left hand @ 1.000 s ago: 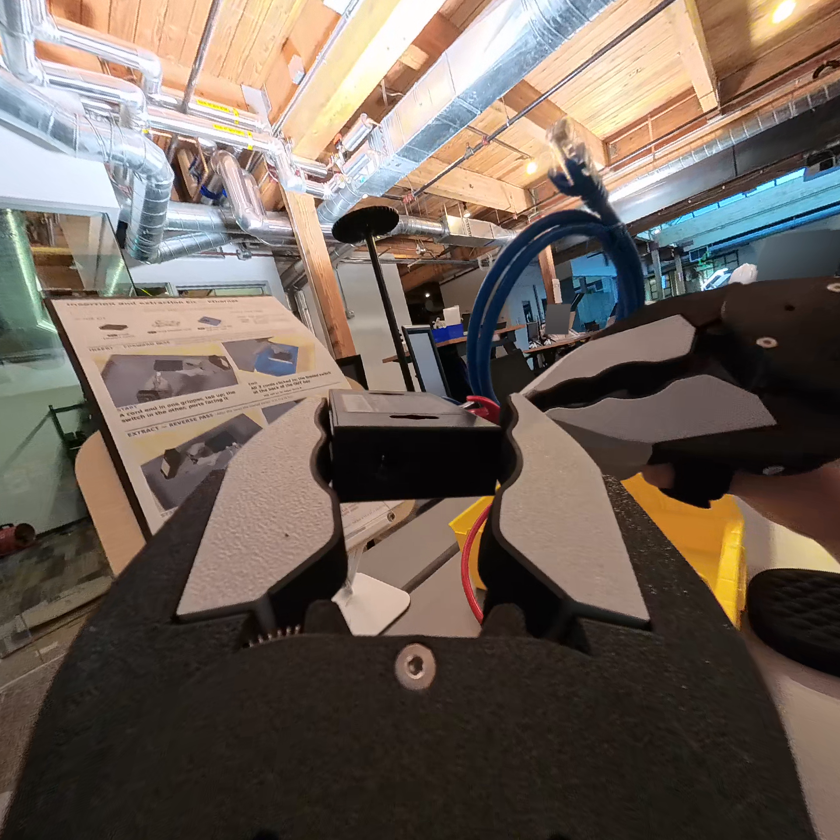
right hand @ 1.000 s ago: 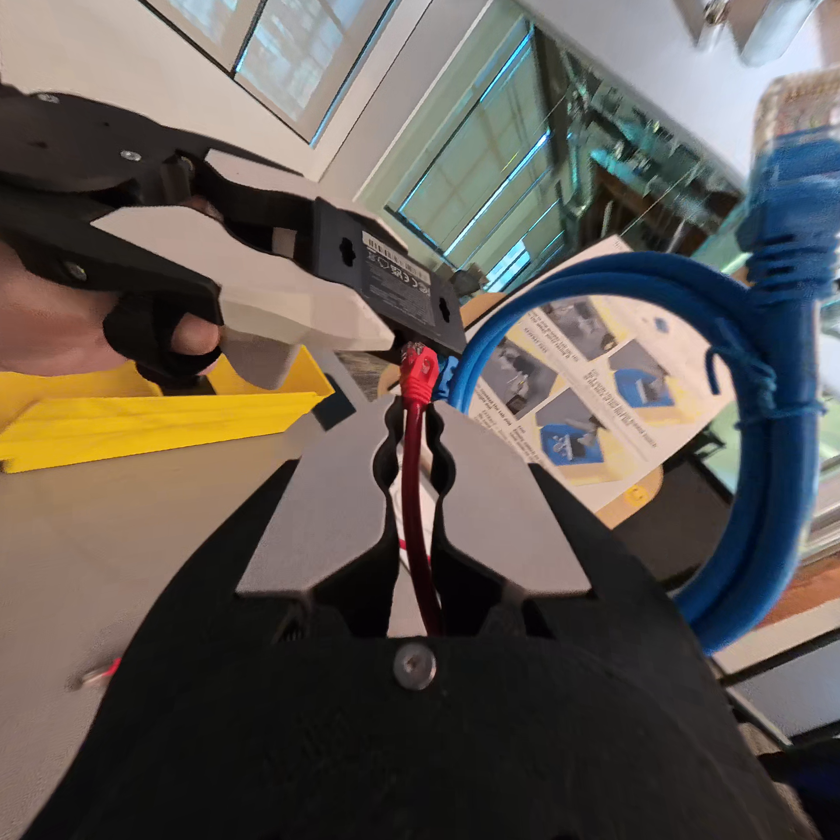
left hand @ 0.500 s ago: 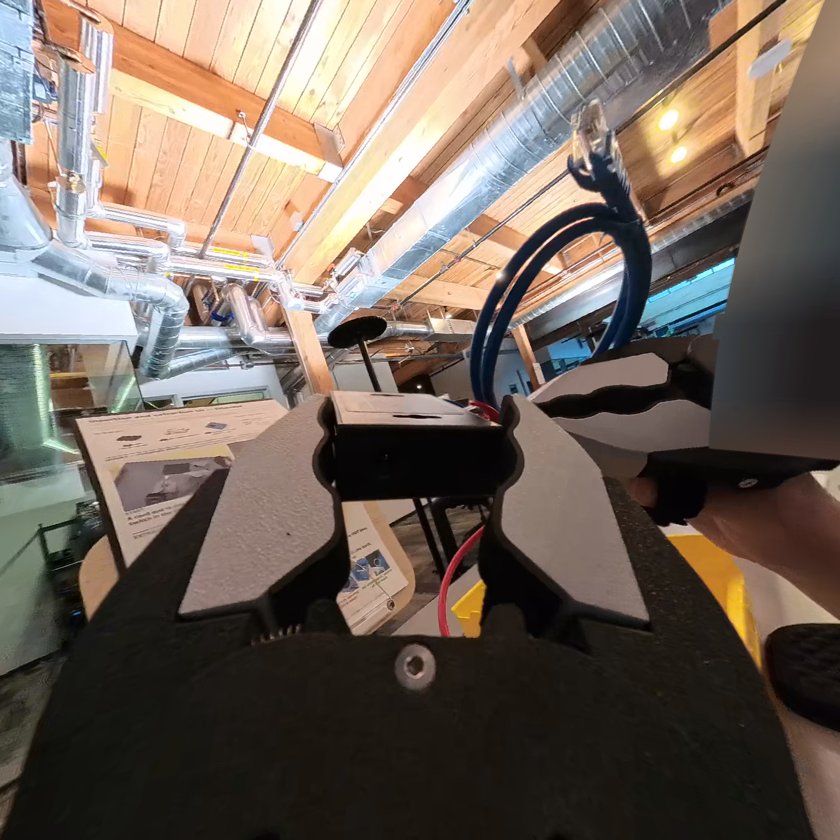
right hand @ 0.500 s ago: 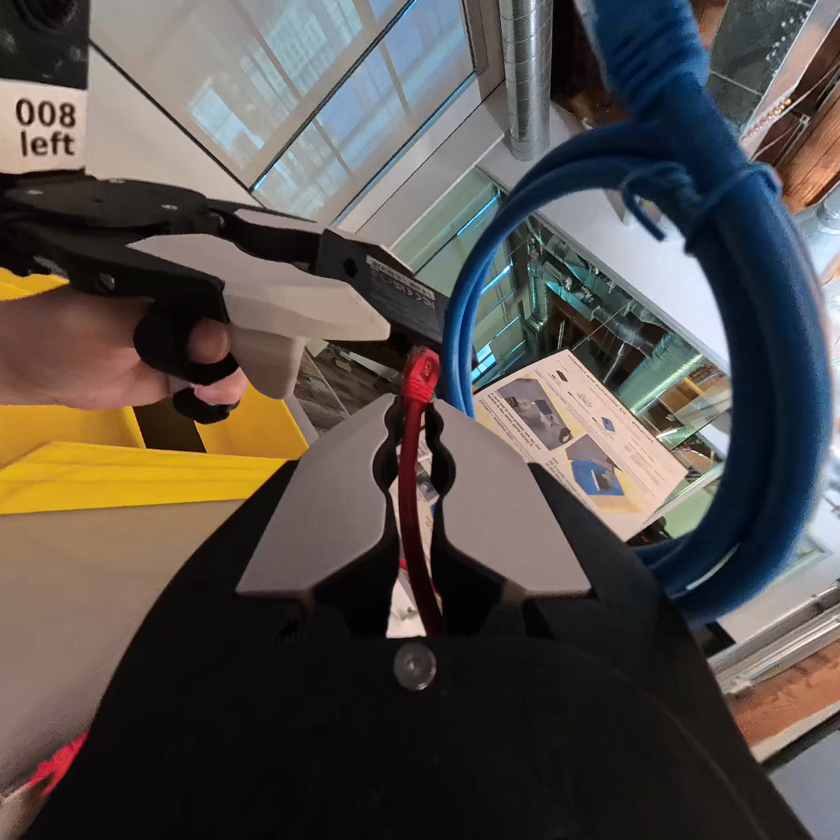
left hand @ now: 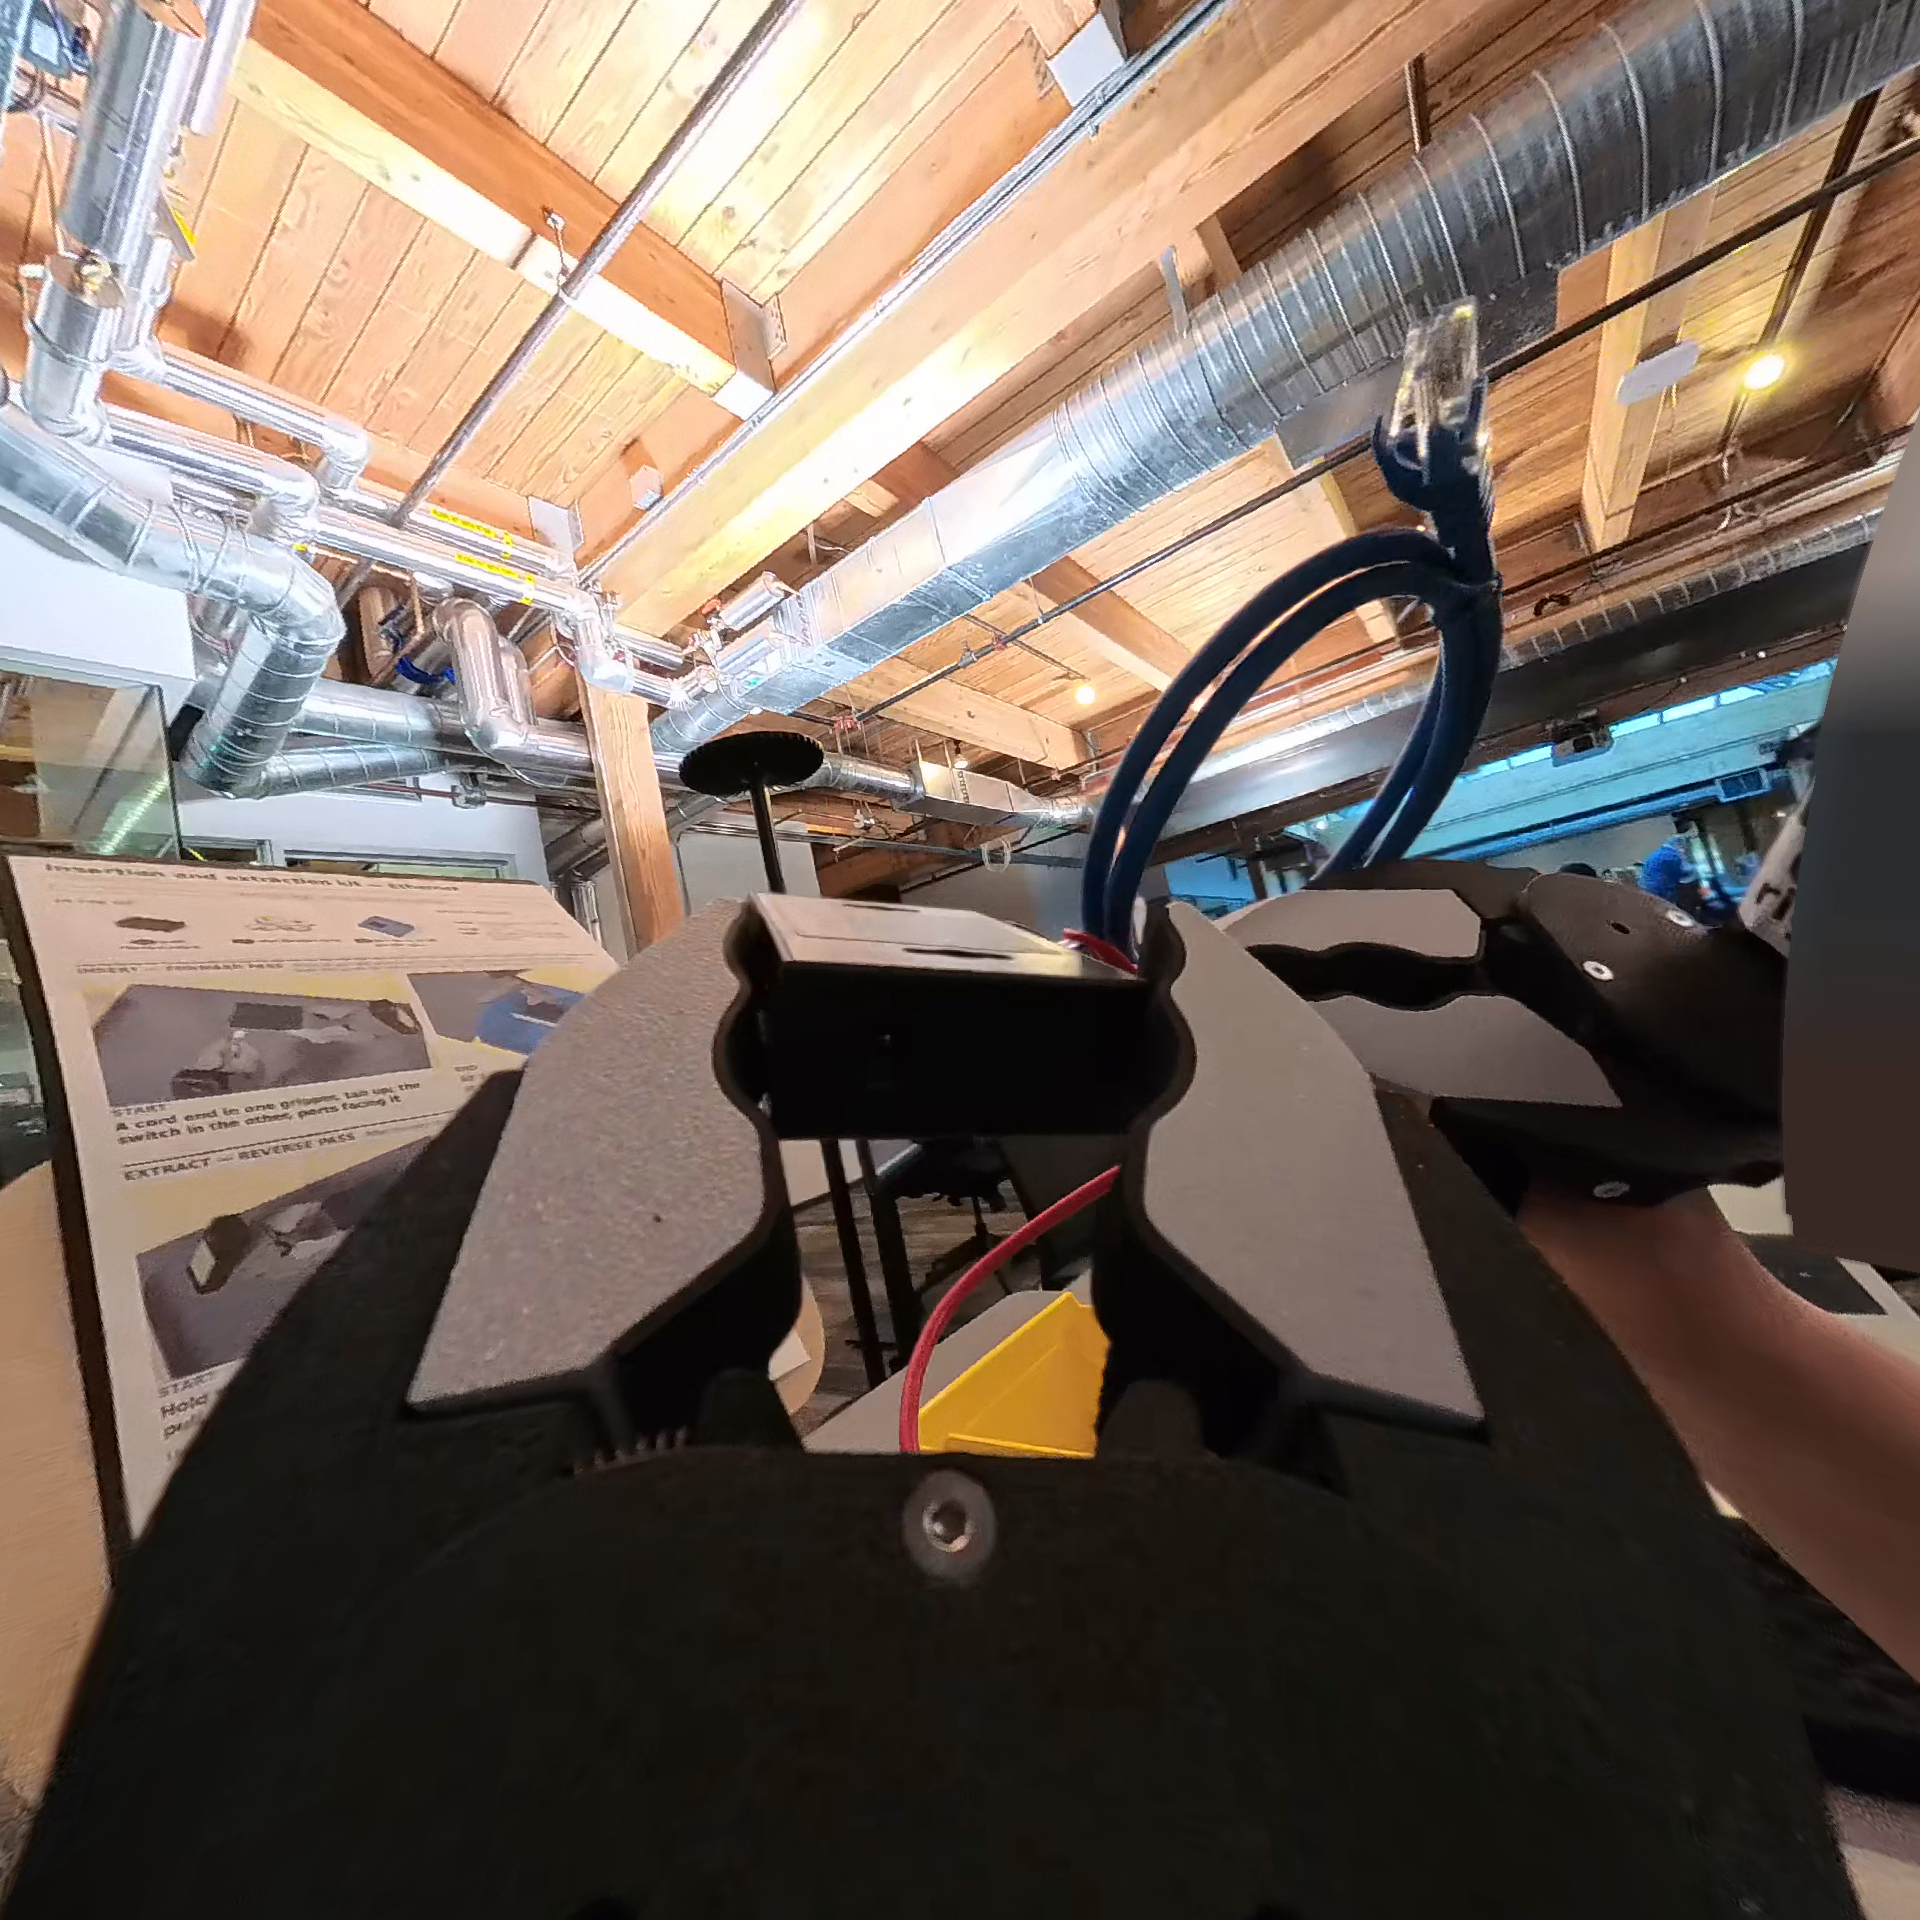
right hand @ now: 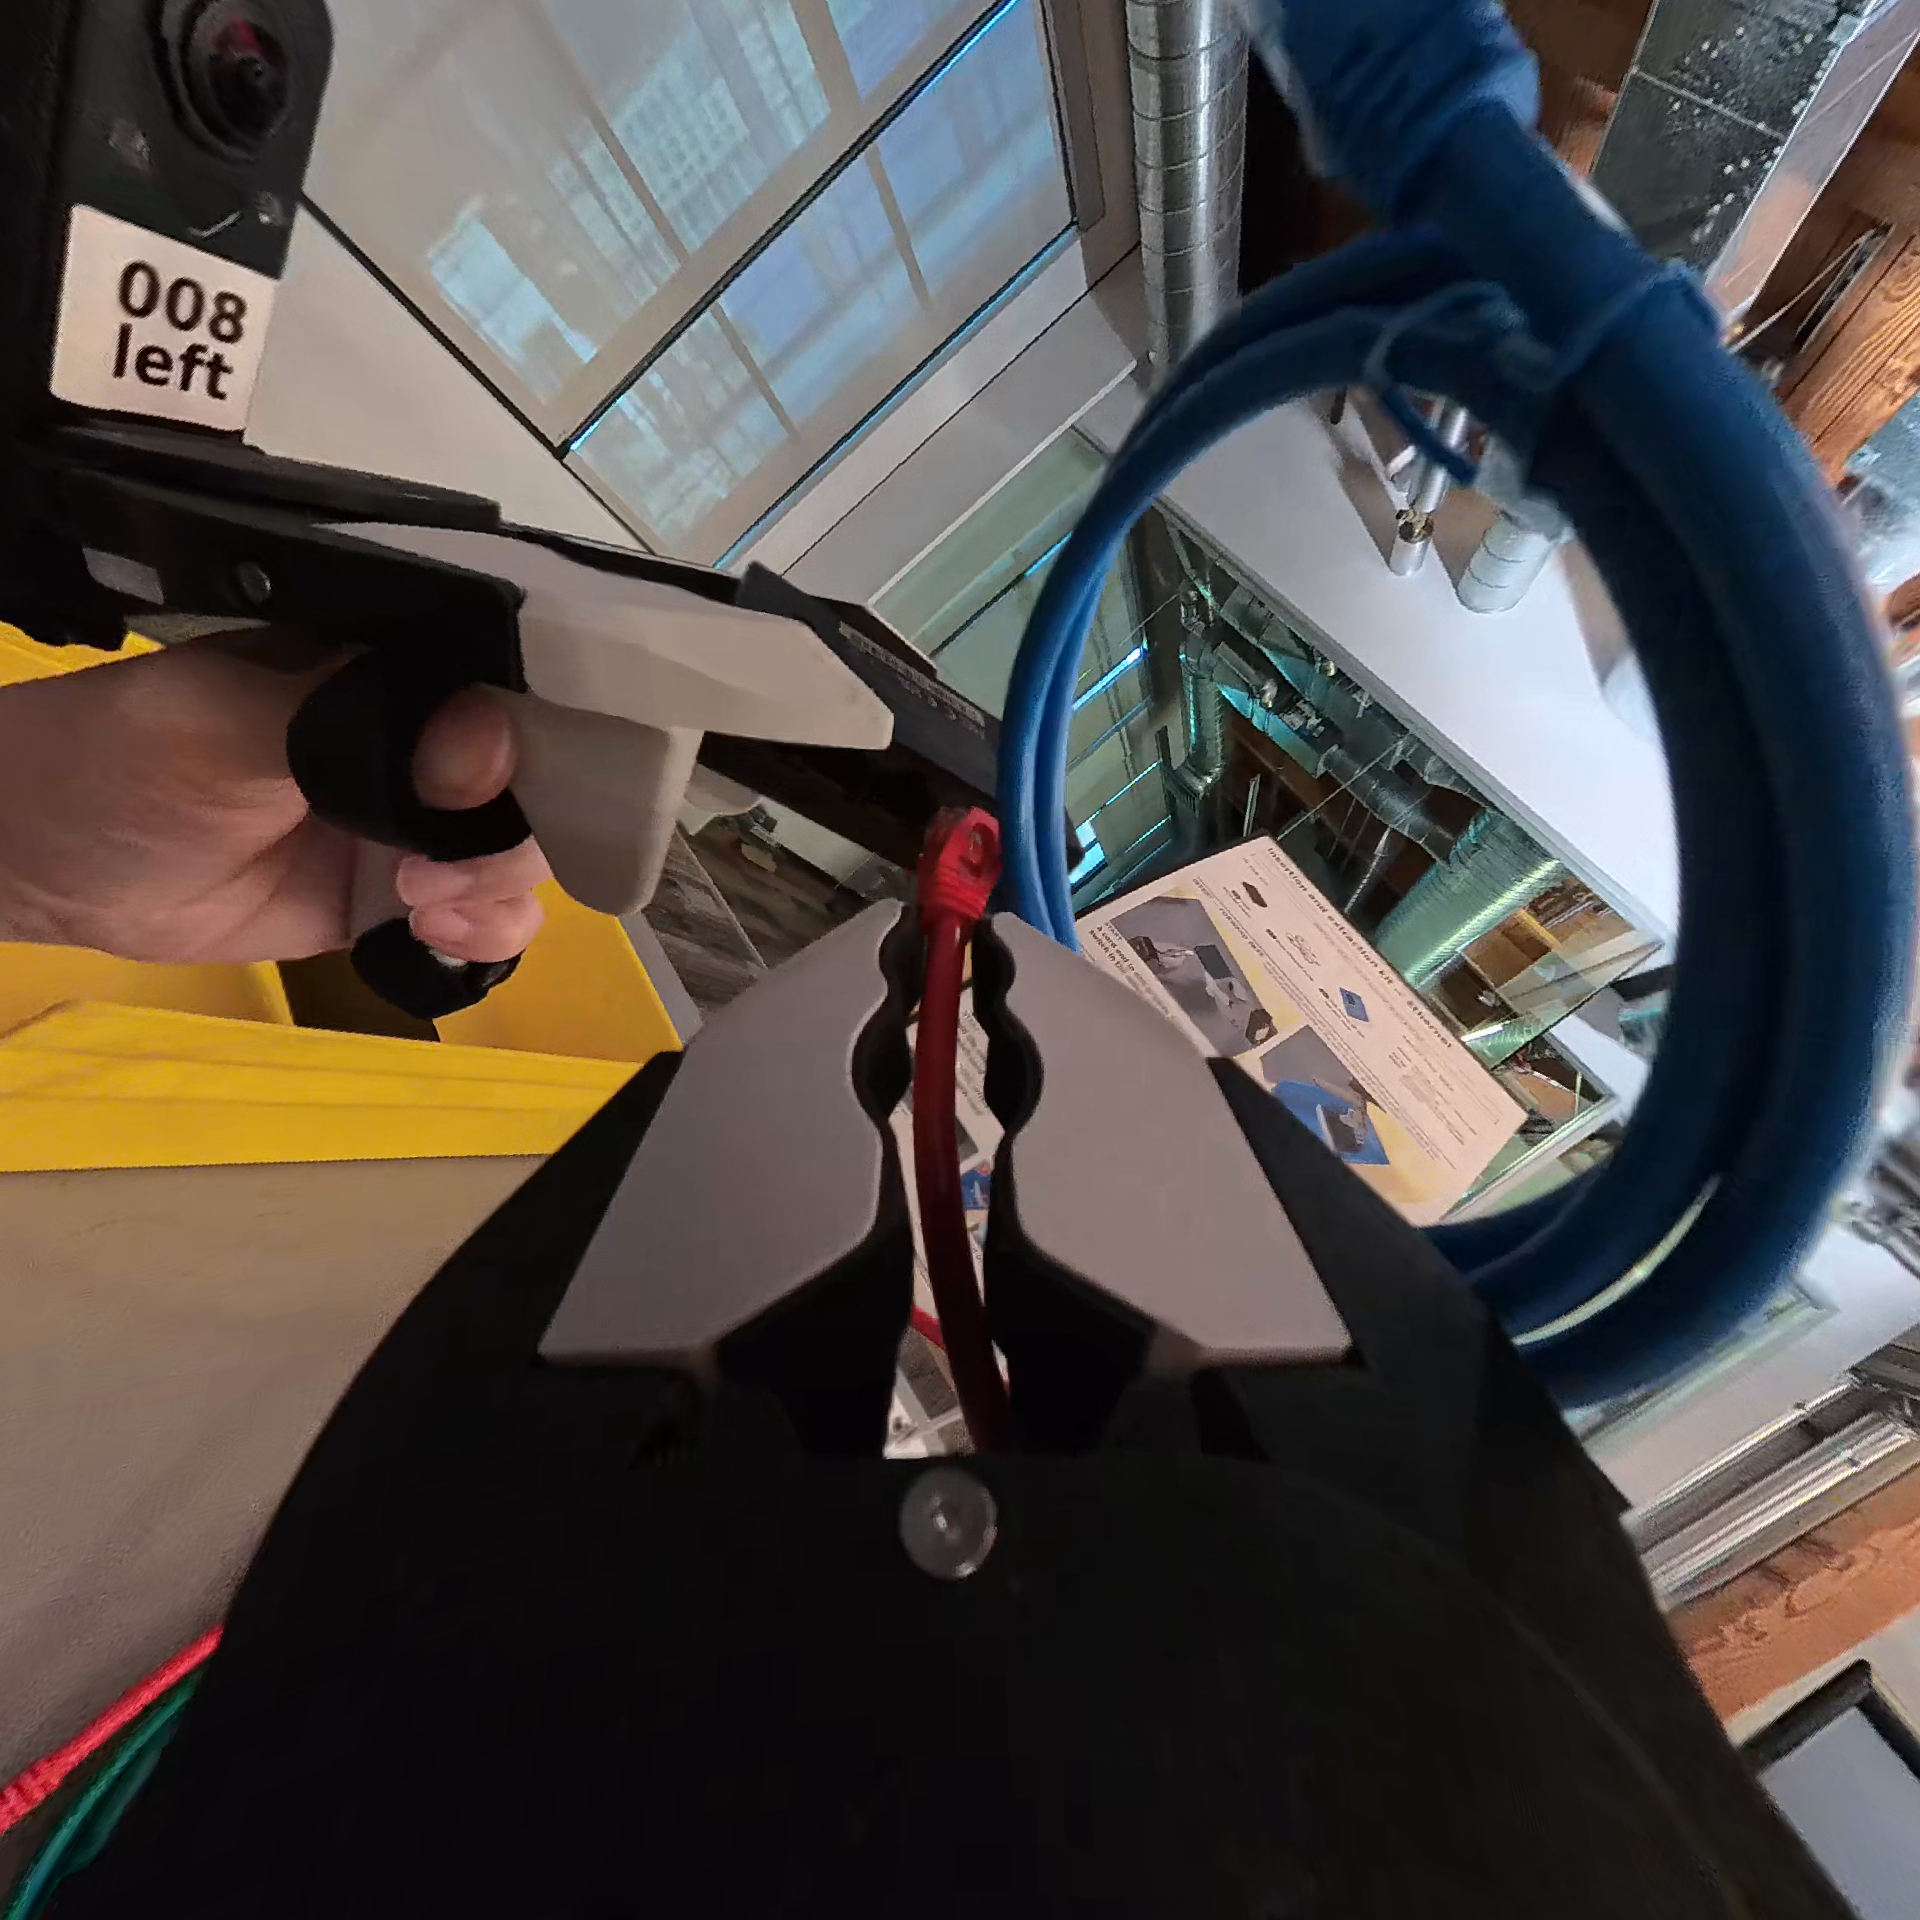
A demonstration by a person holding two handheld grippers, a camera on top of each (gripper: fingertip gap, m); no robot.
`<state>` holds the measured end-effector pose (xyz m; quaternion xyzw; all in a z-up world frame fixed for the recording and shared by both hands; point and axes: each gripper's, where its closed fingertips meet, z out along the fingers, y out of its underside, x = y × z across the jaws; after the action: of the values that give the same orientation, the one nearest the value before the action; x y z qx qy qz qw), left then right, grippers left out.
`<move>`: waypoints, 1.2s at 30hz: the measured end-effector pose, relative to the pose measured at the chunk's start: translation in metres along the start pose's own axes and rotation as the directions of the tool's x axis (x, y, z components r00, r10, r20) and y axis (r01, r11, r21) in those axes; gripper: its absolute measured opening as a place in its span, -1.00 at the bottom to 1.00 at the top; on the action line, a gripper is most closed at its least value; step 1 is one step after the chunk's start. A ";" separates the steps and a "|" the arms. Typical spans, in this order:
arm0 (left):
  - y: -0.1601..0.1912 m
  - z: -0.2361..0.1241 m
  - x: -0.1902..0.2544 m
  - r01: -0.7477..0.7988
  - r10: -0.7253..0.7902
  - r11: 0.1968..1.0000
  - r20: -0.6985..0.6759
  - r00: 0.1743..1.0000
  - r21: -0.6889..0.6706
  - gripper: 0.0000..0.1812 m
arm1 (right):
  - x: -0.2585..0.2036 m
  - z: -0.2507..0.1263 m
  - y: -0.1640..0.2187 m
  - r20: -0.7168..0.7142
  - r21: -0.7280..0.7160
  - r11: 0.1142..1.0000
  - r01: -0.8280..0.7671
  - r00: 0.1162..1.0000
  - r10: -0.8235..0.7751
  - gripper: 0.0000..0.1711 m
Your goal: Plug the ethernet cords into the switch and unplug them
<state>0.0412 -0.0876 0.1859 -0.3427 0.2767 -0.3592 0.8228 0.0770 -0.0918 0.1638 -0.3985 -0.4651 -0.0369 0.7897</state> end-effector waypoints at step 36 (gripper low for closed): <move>-0.011 -0.001 0.007 -0.108 0.107 0.994 -0.047 0.993 -0.024 -0.24 | -0.001 0.004 -0.003 -0.062 -0.027 0.997 -0.074 0.995 0.072 -0.90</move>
<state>0.0400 -0.0989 0.1919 -0.3300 0.3183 -0.3183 0.8298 0.0723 -0.0916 0.1656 -0.4255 -0.4252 -0.0269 0.7984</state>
